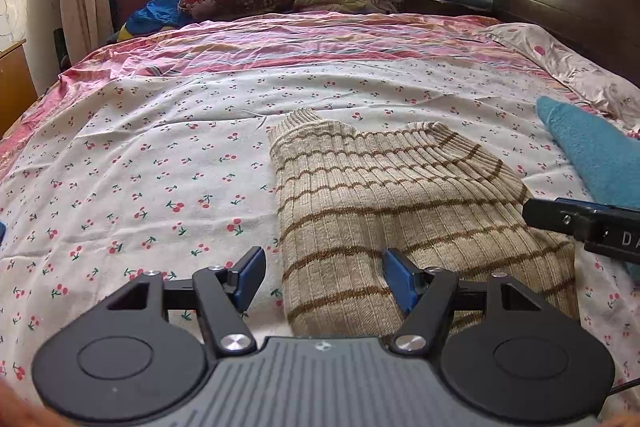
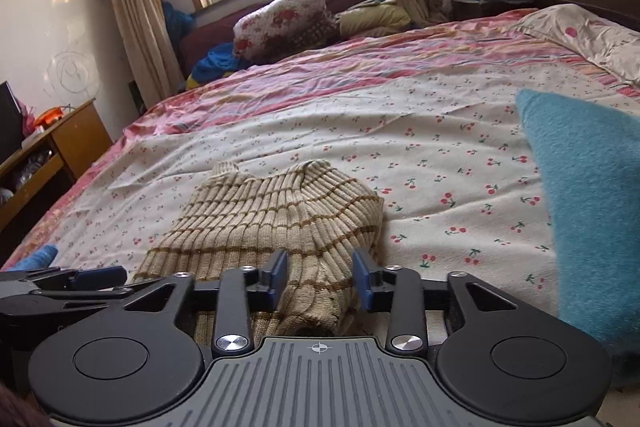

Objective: Fold small clothes

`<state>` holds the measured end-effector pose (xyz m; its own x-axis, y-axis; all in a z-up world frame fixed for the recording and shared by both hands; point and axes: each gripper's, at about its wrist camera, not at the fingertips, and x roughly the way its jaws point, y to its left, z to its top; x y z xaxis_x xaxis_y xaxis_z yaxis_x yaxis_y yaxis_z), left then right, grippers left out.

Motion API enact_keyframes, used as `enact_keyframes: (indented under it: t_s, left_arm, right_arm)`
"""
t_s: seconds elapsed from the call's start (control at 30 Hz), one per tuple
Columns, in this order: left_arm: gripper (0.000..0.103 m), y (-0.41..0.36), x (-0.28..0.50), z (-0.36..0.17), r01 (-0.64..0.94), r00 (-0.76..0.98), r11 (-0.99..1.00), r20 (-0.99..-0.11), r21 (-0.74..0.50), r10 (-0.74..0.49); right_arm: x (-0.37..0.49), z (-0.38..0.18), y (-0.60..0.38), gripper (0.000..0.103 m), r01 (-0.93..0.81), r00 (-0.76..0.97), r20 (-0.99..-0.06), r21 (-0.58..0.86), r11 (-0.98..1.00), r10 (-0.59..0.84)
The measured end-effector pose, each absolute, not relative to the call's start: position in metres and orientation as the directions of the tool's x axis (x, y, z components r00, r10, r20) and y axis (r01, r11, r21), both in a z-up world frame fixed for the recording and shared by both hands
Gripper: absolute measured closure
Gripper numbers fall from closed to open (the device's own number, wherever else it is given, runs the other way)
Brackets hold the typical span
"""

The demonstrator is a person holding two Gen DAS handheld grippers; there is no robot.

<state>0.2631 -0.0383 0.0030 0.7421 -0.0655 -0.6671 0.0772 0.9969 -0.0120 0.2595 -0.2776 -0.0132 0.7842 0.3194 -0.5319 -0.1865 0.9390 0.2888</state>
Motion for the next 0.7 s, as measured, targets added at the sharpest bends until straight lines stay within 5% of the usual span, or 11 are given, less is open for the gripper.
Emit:
enact_keyframes:
  t_s: [0.5, 0.7]
  left_arm:
    - [0.032, -0.029, 0.256, 0.004, 0.087, 0.742, 0.995, -0.663, -0.052, -0.1]
    - [0.029, -0.003, 0.24, 0.0, 0.114, 0.724, 0.979, -0.661, -0.169, -0.198]
  right_arm:
    - [0.266, -0.03, -0.286, 0.055, -0.135, 0.733, -0.603, 0.324, 0.936, 0.315]
    - [0.263, -0.032, -0.291, 0.036, -0.186, 0.691, -0.589, 0.416, 0.89, 0.419]
